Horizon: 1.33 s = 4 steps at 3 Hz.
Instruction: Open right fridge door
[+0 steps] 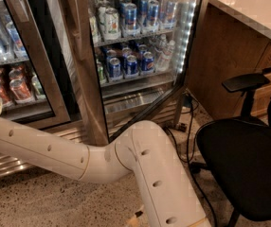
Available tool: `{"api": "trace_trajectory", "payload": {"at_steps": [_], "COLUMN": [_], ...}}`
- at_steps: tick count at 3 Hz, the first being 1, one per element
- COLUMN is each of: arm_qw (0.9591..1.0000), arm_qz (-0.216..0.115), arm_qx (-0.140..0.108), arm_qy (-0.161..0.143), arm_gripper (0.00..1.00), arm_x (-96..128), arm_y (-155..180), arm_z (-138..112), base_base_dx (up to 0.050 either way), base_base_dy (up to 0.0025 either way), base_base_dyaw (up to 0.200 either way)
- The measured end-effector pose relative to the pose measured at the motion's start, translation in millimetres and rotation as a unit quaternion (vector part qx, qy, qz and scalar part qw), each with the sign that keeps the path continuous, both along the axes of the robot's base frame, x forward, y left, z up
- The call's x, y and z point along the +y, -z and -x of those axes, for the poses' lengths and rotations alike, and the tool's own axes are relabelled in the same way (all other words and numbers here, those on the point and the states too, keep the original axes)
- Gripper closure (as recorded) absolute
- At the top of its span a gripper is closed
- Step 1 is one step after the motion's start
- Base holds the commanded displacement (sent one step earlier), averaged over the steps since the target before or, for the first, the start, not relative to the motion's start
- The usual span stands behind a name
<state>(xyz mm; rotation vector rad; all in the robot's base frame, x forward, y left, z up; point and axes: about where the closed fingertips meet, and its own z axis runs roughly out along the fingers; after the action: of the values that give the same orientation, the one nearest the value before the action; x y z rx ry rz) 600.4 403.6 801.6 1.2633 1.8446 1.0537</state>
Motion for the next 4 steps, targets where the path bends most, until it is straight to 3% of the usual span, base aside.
{"api": "trace_trajectory", "payload": {"at_steps": [3,4], "arm_qw": [0.9964,0.9945], "arm_qz": [-0.083,-0.097], "arm_qx": [0.006,0.033], "arm_qy": [-0.015,-0.022], "arm_gripper": [1.0,1.0], "arm_x": [3.4,1.0], "arm_y": [0.2,10.6], "arm_z": [52.2,65.2], "base_base_dx": [0.0,0.0], "base_base_dy": [0.0,0.0], "base_base_dyaw": [0.0,0.0]}}
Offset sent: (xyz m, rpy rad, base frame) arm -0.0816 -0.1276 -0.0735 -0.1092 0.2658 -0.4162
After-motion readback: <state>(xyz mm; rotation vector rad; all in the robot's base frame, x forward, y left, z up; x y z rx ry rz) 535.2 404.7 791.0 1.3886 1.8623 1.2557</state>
